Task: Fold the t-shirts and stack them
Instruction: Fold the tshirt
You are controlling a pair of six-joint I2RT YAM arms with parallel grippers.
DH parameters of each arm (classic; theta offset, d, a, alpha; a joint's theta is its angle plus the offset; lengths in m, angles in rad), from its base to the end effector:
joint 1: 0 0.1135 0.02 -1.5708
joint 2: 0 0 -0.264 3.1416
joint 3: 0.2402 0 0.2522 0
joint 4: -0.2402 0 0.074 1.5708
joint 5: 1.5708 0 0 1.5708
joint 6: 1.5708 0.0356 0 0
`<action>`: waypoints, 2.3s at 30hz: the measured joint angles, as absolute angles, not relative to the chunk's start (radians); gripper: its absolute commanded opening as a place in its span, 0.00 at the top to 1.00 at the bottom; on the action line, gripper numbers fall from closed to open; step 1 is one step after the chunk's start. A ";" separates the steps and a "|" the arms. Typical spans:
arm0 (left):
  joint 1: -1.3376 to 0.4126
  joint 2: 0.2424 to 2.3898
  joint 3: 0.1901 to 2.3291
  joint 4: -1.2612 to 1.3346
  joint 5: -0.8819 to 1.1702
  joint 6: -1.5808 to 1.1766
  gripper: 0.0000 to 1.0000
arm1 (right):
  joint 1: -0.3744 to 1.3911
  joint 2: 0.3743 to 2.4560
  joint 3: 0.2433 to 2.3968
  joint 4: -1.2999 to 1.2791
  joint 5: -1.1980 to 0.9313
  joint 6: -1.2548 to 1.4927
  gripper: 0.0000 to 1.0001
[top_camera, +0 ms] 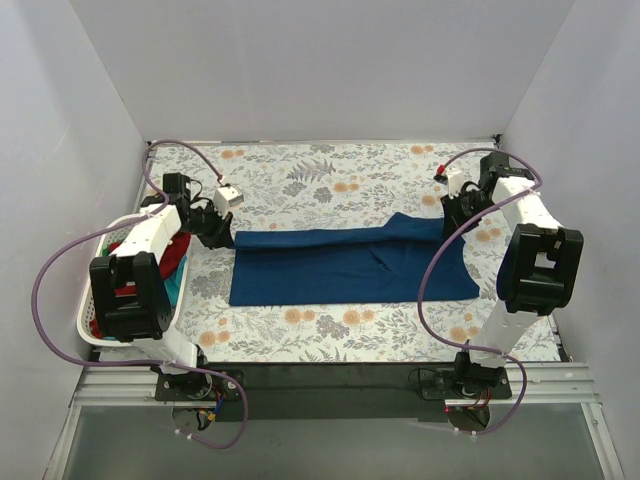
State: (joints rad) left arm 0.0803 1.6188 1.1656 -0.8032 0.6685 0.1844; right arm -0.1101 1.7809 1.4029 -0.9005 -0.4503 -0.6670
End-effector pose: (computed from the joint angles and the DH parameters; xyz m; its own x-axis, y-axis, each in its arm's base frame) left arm 0.3115 0.0029 0.2269 -0.9084 0.0713 -0.4121 0.2998 0.7981 -0.5227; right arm 0.3550 -0.0237 0.2355 -0.7319 -0.4794 -0.4842 -0.6090 0.7790 0.1492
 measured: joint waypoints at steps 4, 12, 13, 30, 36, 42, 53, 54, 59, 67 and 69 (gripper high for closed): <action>0.080 1.620 1.098 -0.769 0.644 0.180 1.00 | -0.110 1.781 1.366 -0.903 -0.443 -0.677 0.99; 0.081 1.663 1.107 -0.719 0.616 0.169 1.00 | -0.110 1.789 1.361 -0.905 -0.444 -0.676 0.99; 0.081 1.674 1.117 -0.713 0.612 0.167 1.00 | -0.110 1.790 1.362 -0.907 -0.444 -0.673 0.99; 0.081 1.752 1.319 -0.758 0.602 0.220 1.00 | -0.110 1.745 1.374 -0.941 -0.446 -0.662 0.99; 0.081 1.727 1.224 -0.794 0.609 0.266 1.00 | -0.110 1.740 1.304 -0.946 -0.427 -0.682 0.99; 0.081 1.715 1.109 -0.791 0.594 0.267 1.00 | -0.110 1.765 1.301 -0.941 -0.420 -0.686 0.99; 0.072 1.715 1.100 -0.753 0.573 0.241 1.00 | -0.110 1.809 1.300 -0.941 -0.417 -0.684 0.99; 0.072 1.716 1.100 -0.752 0.571 0.238 1.00 | -0.110 1.809 1.303 -0.941 -0.417 -0.683 0.99; 0.070 1.733 1.105 -0.752 0.564 0.229 1.00 | -0.110 1.809 1.363 -0.966 -0.418 -0.685 0.99; 0.070 1.734 1.121 -0.767 0.563 0.228 1.00 | -0.110 1.790 1.326 -0.980 -0.404 -0.712 0.99; 0.070 1.734 1.121 -0.774 0.564 0.228 1.00 | -0.110 1.790 1.294 -0.978 -0.394 -0.715 0.99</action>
State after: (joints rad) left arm 0.0696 1.7344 1.1206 -0.7742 0.5636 0.2279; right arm -0.1101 1.7905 1.2938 -0.9783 -0.3939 -0.7147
